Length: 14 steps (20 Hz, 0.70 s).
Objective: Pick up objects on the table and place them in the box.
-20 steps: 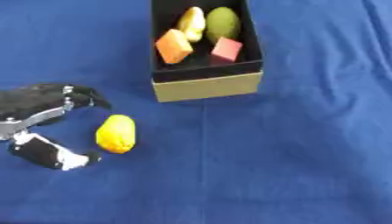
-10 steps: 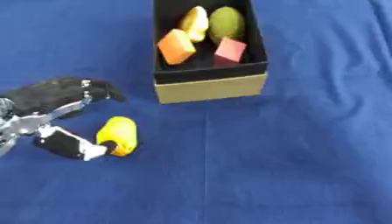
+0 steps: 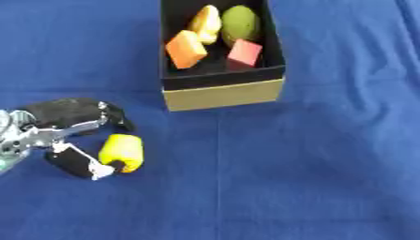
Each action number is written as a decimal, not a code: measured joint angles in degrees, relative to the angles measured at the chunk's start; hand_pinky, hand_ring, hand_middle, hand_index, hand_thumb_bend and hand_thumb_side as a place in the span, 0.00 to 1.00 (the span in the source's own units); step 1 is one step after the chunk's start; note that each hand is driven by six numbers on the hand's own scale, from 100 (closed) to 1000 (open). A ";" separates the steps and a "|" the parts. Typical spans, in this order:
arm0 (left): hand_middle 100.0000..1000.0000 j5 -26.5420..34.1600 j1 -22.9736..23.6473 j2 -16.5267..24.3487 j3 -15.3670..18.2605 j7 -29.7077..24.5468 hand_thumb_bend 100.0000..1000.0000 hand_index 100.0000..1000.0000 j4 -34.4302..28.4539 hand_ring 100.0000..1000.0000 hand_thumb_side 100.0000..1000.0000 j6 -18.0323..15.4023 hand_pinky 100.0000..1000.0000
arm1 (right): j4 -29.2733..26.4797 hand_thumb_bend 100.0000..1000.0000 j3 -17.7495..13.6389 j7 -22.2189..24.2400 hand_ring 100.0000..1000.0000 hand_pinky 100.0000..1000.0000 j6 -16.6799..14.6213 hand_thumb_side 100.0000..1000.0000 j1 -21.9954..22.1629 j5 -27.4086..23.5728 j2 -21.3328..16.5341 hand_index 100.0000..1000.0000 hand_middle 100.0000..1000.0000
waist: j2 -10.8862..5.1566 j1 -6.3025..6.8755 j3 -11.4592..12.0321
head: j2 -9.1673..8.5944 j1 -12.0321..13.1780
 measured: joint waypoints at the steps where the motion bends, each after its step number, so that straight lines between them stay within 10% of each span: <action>1: 0.57 -0.24 -0.14 -0.21 0.01 -0.53 0.13 0.73 0.04 0.67 0.20 -0.23 0.78 | 0.00 0.00 0.00 0.02 0.76 0.75 0.04 0.49 -0.10 0.00 0.03 0.80 0.70 | 0.00 0.00 -0.04 | 0.00 0.00; 14: 0.54 0.09 -0.10 1.34 5.41 5.54 0.00 0.71 -6.45 0.63 0.00 -3.05 0.76 | 0.00 0.00 -0.01 -0.15 0.77 0.75 -0.21 0.50 0.24 0.00 0.25 0.80 0.71 | -0.27 0.57 0.13 | -0.01 -0.32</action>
